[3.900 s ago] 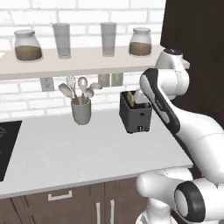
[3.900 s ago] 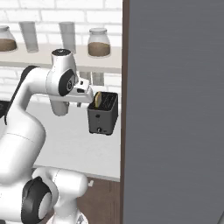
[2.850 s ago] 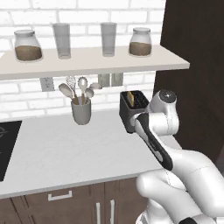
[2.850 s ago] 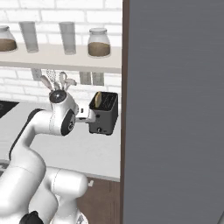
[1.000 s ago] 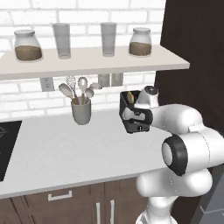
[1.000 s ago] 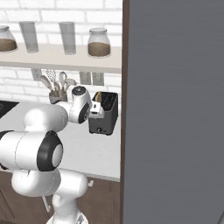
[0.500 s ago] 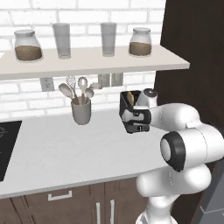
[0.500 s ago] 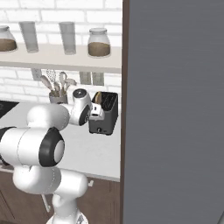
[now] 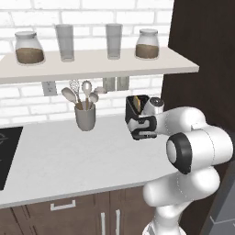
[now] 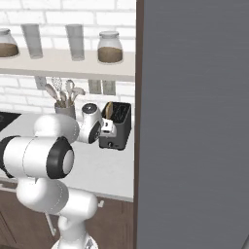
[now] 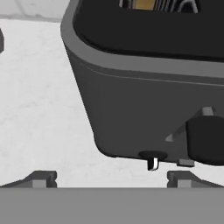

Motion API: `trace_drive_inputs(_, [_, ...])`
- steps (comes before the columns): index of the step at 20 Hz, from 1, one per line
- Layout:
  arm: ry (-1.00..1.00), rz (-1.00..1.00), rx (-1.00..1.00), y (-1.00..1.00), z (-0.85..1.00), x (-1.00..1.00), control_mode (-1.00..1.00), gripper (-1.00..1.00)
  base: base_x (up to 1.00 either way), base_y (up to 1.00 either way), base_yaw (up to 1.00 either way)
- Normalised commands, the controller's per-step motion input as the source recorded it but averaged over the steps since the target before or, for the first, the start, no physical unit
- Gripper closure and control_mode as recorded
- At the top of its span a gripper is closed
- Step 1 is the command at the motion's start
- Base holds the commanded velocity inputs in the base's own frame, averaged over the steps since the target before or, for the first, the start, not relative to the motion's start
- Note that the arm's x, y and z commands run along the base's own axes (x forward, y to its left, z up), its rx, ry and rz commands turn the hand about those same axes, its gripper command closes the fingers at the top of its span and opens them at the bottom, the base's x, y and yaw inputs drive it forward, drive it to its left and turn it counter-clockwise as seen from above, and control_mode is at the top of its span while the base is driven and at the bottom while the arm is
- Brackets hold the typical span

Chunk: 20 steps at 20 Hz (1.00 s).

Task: Start the toaster. Once the lever pops up, take the bread to the plate on the dining counter.

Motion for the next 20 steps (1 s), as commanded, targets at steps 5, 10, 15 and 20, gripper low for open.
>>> trace_drive_inputs(5, [-0.02,0.0,0.0,0.0,-0.28,0.0,-1.0,-1.0,0.0,0.0,0.0])
trace_drive_inputs(10, [-0.06,0.0,0.0,0.0,-0.22,0.0,-1.0,-1.0,0.0,0.0,0.0])
trace_drive_inputs(15, [-0.11,0.0,0.0,0.0,-0.01,-0.05,-1.0,-1.0,0.0,0.0,0.0])
trace_drive_inputs(20, [-0.04,0.0,0.0,0.0,-0.07,0.0,-1.0,-1.0,0.0,0.0,0.0])
